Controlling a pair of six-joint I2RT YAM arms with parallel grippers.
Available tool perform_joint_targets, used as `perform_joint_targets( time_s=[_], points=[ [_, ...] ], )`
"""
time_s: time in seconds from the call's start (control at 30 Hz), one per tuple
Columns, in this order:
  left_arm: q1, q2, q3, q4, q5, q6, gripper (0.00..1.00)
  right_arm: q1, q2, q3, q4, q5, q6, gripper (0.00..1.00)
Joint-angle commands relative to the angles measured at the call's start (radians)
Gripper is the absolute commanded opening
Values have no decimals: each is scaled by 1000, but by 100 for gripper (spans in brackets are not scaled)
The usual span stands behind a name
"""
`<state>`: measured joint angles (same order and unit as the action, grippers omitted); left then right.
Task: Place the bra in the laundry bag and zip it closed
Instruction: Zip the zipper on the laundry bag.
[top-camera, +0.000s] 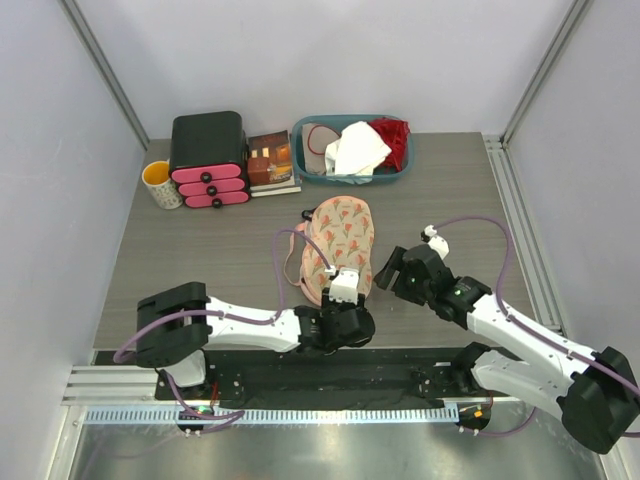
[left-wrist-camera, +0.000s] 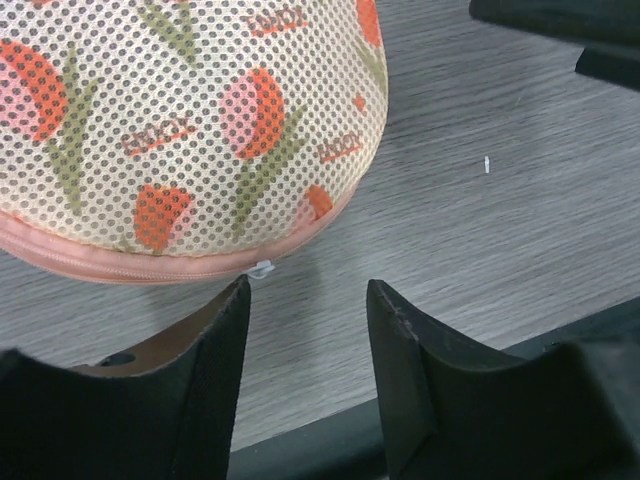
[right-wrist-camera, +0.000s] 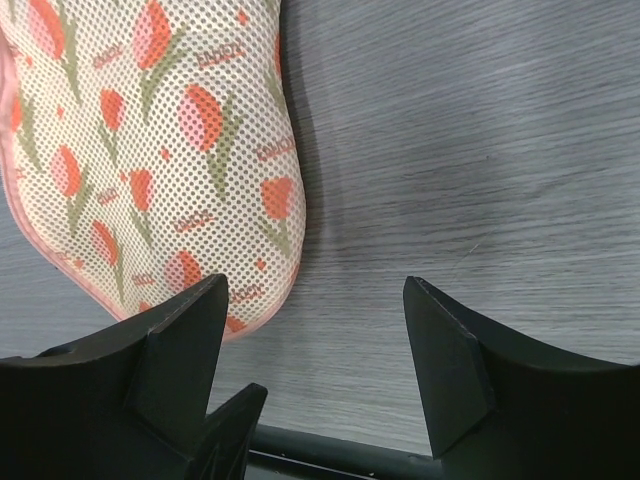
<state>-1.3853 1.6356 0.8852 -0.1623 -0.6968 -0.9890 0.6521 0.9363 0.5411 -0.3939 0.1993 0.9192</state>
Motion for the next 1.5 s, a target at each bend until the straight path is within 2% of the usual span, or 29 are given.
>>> perform_joint_targets(
  time_s=[0.0,0.37,0.53,0.63,0.77,0.87,1.0,1.27,1.47],
  points=[
    [0,18,49,-22,-87,-56,48,-3,13,-10,24,-17,0,76],
    [8,81,72,-55,-179,-69,45,-3,29,-59,89,-72,44,76],
    [15,92,84,-31,-201,-43,39,-5,9,-85,104,-74,63,76],
    [20,96,92,-19,-205,-27,30,-3,13,-96,115,-87,73,76],
    [34,104,106,-36,-211,-20,9,-3,25,-118,150,-119,98,76],
    [45,102,110,-43,-205,-17,0,-3,33,-133,173,-133,125,77],
    [46,84,97,-5,-158,18,0,-5,35,-153,224,-153,179,80],
    [46,26,34,158,11,113,0,-3,65,-188,383,-155,323,80],
    [49,-13,3,216,60,132,0,-3,128,-197,451,-186,380,75]
  ],
)
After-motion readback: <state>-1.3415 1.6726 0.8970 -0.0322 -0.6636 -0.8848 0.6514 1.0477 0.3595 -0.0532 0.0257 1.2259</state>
